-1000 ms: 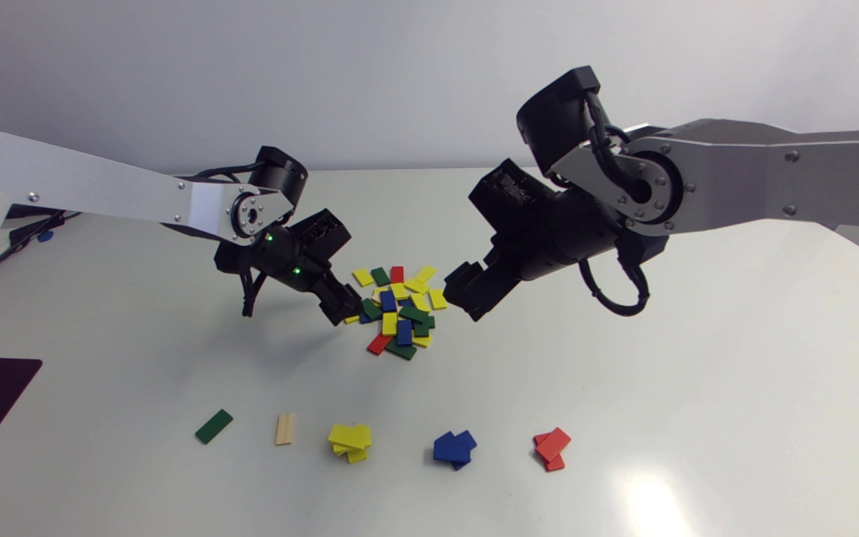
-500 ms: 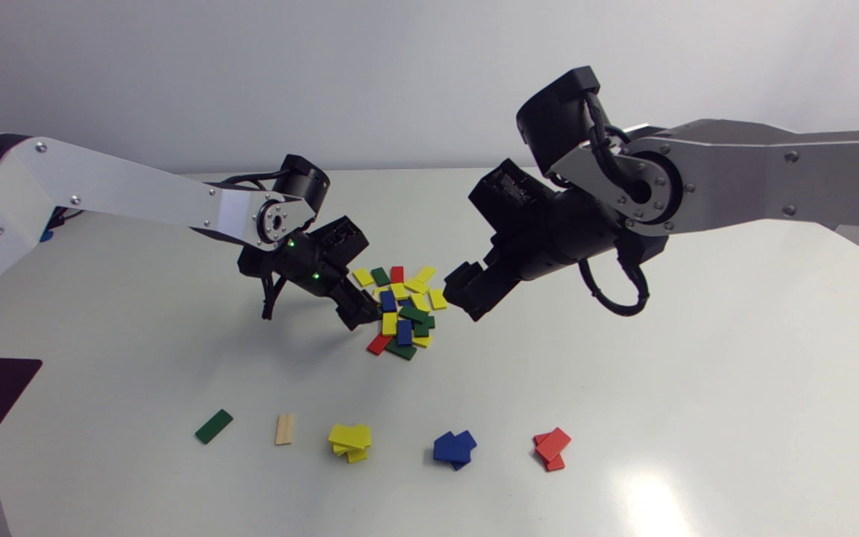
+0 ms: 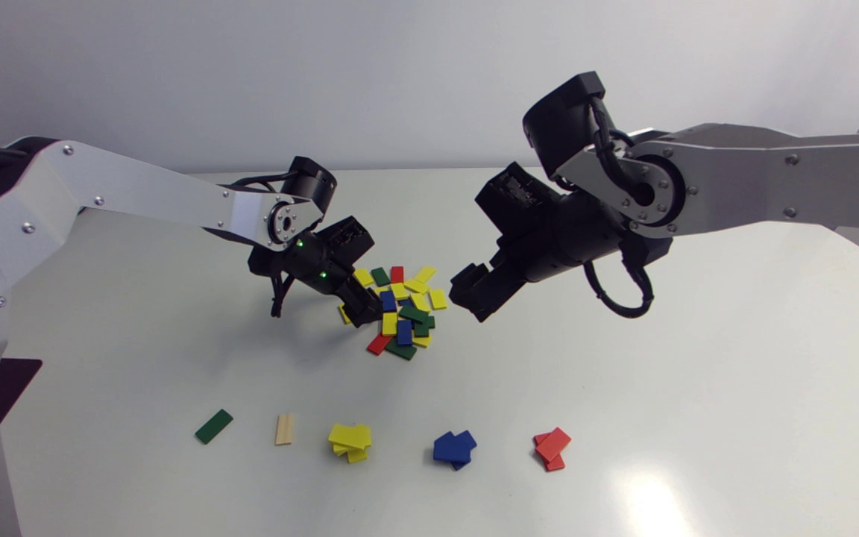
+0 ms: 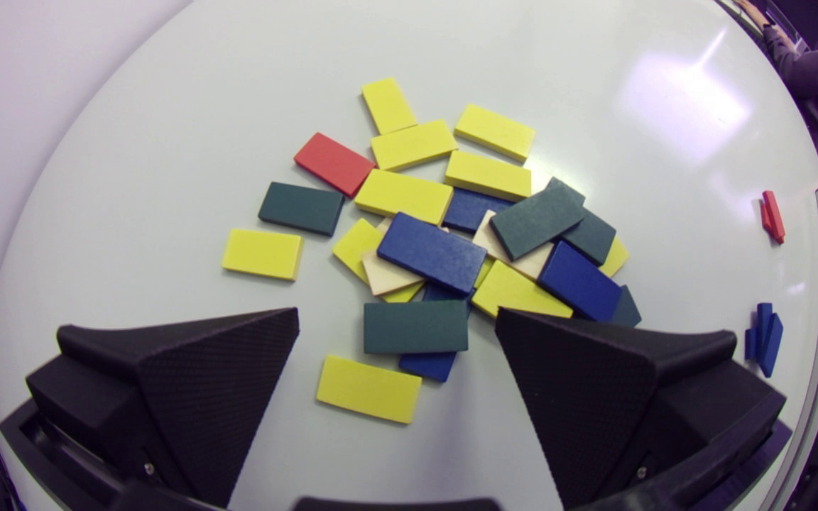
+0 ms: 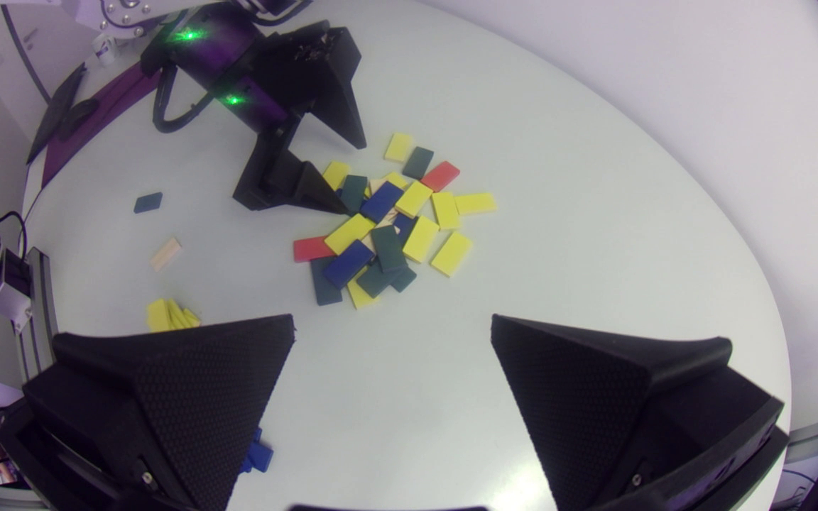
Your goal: Take domino bricks one by one from the mixed stack on the table and place each onto the existing stack of the same color.
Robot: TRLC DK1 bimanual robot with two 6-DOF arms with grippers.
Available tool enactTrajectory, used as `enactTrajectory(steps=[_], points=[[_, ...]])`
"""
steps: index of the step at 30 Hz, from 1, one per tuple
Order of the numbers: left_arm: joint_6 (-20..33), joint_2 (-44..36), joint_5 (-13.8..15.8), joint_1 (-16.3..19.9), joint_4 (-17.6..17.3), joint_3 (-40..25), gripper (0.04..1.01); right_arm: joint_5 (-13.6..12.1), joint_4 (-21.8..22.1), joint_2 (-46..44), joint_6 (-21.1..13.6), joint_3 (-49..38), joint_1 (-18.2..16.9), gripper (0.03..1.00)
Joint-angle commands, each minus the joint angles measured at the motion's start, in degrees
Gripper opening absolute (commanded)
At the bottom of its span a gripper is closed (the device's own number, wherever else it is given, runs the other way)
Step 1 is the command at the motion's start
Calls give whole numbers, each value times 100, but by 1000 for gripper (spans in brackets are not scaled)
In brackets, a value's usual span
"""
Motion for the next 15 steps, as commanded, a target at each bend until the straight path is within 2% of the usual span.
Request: enactTrajectory(steps=[1, 15], points=[[-85, 239, -52, -70, 19, 145, 989, -35, 61, 133, -64, -139, -63, 974], [-76, 370, -78, -53, 54, 198, 949, -61, 61, 159, -108, -86, -89, 974]])
